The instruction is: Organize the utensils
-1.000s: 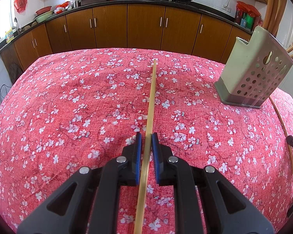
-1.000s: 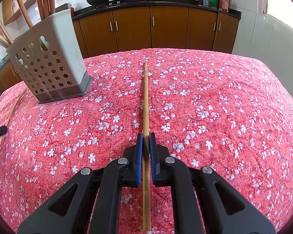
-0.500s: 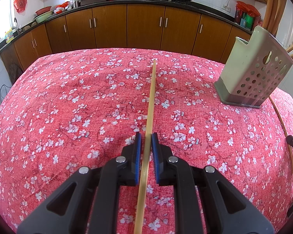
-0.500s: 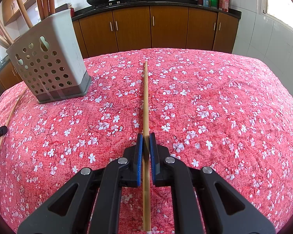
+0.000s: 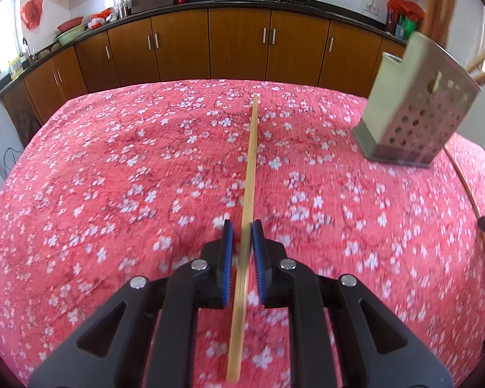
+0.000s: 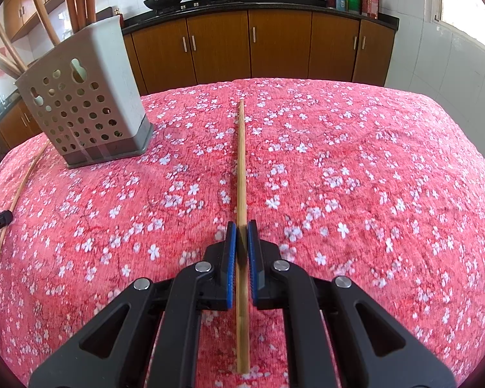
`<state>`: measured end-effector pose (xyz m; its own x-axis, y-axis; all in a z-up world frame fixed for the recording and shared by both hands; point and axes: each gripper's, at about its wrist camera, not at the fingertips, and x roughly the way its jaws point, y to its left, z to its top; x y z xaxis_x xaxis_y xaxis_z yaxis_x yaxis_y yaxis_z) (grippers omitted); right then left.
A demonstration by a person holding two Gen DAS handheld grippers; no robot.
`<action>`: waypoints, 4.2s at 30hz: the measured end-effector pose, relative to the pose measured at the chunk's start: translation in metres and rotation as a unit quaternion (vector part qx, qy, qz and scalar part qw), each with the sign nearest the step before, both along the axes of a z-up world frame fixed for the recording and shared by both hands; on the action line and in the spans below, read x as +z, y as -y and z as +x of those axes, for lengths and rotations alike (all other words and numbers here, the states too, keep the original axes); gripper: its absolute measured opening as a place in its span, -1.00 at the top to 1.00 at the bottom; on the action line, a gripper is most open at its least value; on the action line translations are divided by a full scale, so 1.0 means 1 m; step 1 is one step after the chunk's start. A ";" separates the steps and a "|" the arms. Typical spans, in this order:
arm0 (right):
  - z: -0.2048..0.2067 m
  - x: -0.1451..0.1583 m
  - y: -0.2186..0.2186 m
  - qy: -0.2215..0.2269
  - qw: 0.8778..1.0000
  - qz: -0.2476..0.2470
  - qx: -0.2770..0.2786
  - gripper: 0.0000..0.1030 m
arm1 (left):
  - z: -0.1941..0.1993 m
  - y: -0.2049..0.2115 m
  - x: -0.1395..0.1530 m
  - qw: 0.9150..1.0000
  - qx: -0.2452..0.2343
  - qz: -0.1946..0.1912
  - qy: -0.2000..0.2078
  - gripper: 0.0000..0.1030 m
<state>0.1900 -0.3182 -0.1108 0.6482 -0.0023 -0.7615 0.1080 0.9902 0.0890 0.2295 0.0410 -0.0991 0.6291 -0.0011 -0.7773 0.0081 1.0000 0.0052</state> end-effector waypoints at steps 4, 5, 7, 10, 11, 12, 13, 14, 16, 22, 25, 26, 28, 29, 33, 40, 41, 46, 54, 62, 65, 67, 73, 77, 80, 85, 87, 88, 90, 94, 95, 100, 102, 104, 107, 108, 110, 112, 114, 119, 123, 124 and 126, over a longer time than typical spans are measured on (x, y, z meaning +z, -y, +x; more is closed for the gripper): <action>-0.004 0.001 0.002 0.002 1.000 0.005 -0.002 0.85 | -0.010 0.000 0.002 1.000 -0.005 0.010 -0.001 0.81; -0.006 0.003 0.000 0.003 1.000 -0.006 -0.005 0.85 | -0.012 0.000 0.003 1.000 -0.006 0.015 -0.002 0.83; -0.013 0.011 0.000 0.016 1.000 -0.012 -0.005 0.85 | -0.017 0.001 0.008 1.000 -0.011 0.021 0.002 0.83; -0.025 0.030 0.002 0.045 0.999 -0.019 -0.007 0.85 | -0.029 0.002 0.029 0.999 -0.021 0.027 0.029 0.83; -0.030 0.042 0.002 0.062 0.998 -0.027 -0.008 0.85 | -0.034 0.002 0.040 0.998 -0.024 0.026 0.043 0.83; -0.033 0.049 0.002 0.073 0.997 -0.031 -0.009 0.85 | -0.036 0.003 0.049 0.998 -0.025 0.025 0.053 0.83; -0.036 0.059 0.003 0.087 0.996 -0.034 -0.010 0.85 | -0.040 0.004 0.061 0.997 -0.026 0.021 0.068 0.83; -0.039 0.067 0.004 0.098 0.995 -0.036 -0.010 0.85 | -0.041 0.004 0.070 0.997 -0.027 0.019 0.077 0.83; -0.042 0.083 0.003 0.119 0.992 -0.037 -0.012 0.85 | -0.044 0.004 0.089 0.995 -0.029 0.008 0.098 0.83; -0.045 0.123 0.004 0.170 0.985 -0.032 -0.011 0.85 | -0.048 0.006 0.135 0.988 -0.043 -0.028 0.146 0.84; -0.046 0.132 0.005 0.182 0.983 -0.028 -0.008 0.85 | -0.045 0.006 0.144 0.986 -0.050 -0.036 0.156 0.84; -0.046 0.133 0.004 0.184 0.983 -0.026 -0.006 0.85 | -0.046 0.009 0.148 0.985 -0.052 -0.038 0.159 0.84; -0.046 0.136 0.003 0.188 0.982 -0.022 -0.004 0.85 | -0.048 0.013 0.154 0.984 -0.057 -0.042 0.164 0.84; -0.047 0.139 0.002 0.190 0.982 -0.018 -0.002 0.85 | -0.050 0.013 0.156 0.983 -0.061 -0.046 0.165 0.84; -0.055 0.164 -0.002 0.206 0.978 0.015 0.018 0.85 | -0.058 0.018 0.178 0.977 -0.092 -0.078 0.178 0.84; -0.081 0.238 -0.009 0.276 0.958 0.053 0.059 0.85 | -0.077 0.044 0.236 0.957 -0.143 -0.100 0.232 0.84; -0.086 0.250 -0.009 0.291 0.953 0.055 0.062 0.85 | -0.077 0.048 0.241 0.955 -0.147 -0.103 0.237 0.84; -0.100 0.291 -0.013 0.357 0.932 0.035 0.059 0.85 | -0.073 0.066 0.269 0.945 -0.152 -0.117 0.265 0.84; -0.068 0.297 -0.020 0.375 0.925 0.039 0.053 0.85 | -0.052 0.085 0.291 0.934 -0.110 -0.134 0.312 0.84; -0.068 0.324 -0.031 0.432 0.900 0.027 0.060 0.85 | -0.018 0.096 0.278 0.934 -0.090 -0.118 0.324 0.84; -0.053 0.312 -0.036 0.433 0.899 0.028 0.062 0.85 | -0.006 0.095 0.268 0.935 -0.087 -0.127 0.319 0.84; -0.040 0.297 -0.037 0.422 0.904 0.030 0.057 0.85 | 0.002 0.096 0.259 0.936 -0.087 -0.130 0.314 0.84; 0.001 0.240 -0.038 0.362 0.928 0.072 0.048 0.85 | 0.017 0.096 0.233 0.943 -0.087 -0.134 0.292 0.84; 0.009 0.223 -0.049 0.340 0.937 0.063 0.057 0.85 | 0.021 0.099 0.222 0.945 -0.093 -0.131 0.284 0.84; 0.012 0.216 -0.051 0.328 0.941 0.058 0.059 0.85 | 0.018 0.102 0.220 0.944 -0.100 -0.123 0.288 0.84; 0.014 0.211 -0.048 0.307 0.948 0.066 0.057 0.85 | 0.018 0.101 0.219 0.944 -0.104 -0.127 0.287 0.84; 0.018 0.211 -0.050 0.300 0.950 0.066 0.056 0.85 | 0.017 0.100 0.217 0.944 -0.104 -0.130 0.285 0.84; 0.018 0.210 -0.050 0.296 0.951 0.067 0.056 0.84 | 0.017 0.099 0.217 0.944 -0.103 -0.130 0.285 0.84; 0.018 0.211 -0.049 0.292 0.952 0.070 0.056 0.73 | 0.016 0.098 0.217 0.943 -0.102 -0.137 0.284 0.83; 0.014 0.217 -0.047 0.301 0.950 0.067 0.052 0.24 | 0.014 0.095 0.221 0.940 -0.103 -0.146 0.290 0.73; 0.013 0.219 -0.046 0.303 0.949 0.066 0.053 0.24 | 0.013 0.094 0.222 0.940 -0.103 -0.145 0.292 0.70; 0.008 0.227 -0.043 0.312 0.947 0.064 0.051 0.13 | 0.007 0.090 0.229 0.937 -0.101 -0.153 0.298 0.58; 0.002 0.230 -0.042 0.317 0.945 0.057 0.048 0.01 | 0.001 0.086 0.233 0.935 -0.100 -0.153 0.302 0.49; -0.009 0.234 -0.041 0.323 0.944 0.049 0.046 -0.21 | -0.007 0.079 0.236 0.935 -0.098 -0.152 0.307 0.37; -0.027 0.235 -0.041 0.331 0.942 0.029 0.043 -0.68 | -0.023 0.067 0.237 0.937 -0.086 -0.140 0.308 0.04; -0.033 0.235 -0.042 0.335 0.941 0.021 0.041 -0.87 | -0.030 0.063 0.236 0.939 -0.083 -0.134 0.307 -0.16; -0.049 0.233 -0.043 0.342 0.939 0.002 0.035 -0.97 | -0.046 0.053 0.232 0.942 -0.073 -0.115 0.305 -0.49; -0.063 0.228 -0.046 0.339 0.940 -0.016 0.028 -0.97 | -0.060 0.046 0.227 0.945 -0.068 -0.105 0.302 -0.73; -0.072 0.222 -0.049 0.321 0.946 -0.029 0.020 -0.97 | -0.078 0.039 0.220 0.948 -0.066 -0.090 0.299 -0.90; -0.101 0.198 -0.055 0.288 0.957 -0.026 0.008 -0.97 | -0.129 0.033 0.197 0.950 -0.051 -0.040 0.306 -0.92; -0.128 0.181 -0.069 0.290 0.955 -0.054 0.016 -0.97 | -0.157 0.031 0.171 0.955 -0.035 -0.019 0.293 -0.92; -0.136 0.176 -0.073 0.292 0.954 -0.062 0.016 -0.97 | -0.163 0.030 0.163 0.958 -0.031 -0.018 0.285 -0.92; -0.147 0.167 -0.077 0.294 0.953 -0.066 0.016 -0.97 | -0.170 0.028 0.154 0.960 -0.030 -0.023 0.278 -0.92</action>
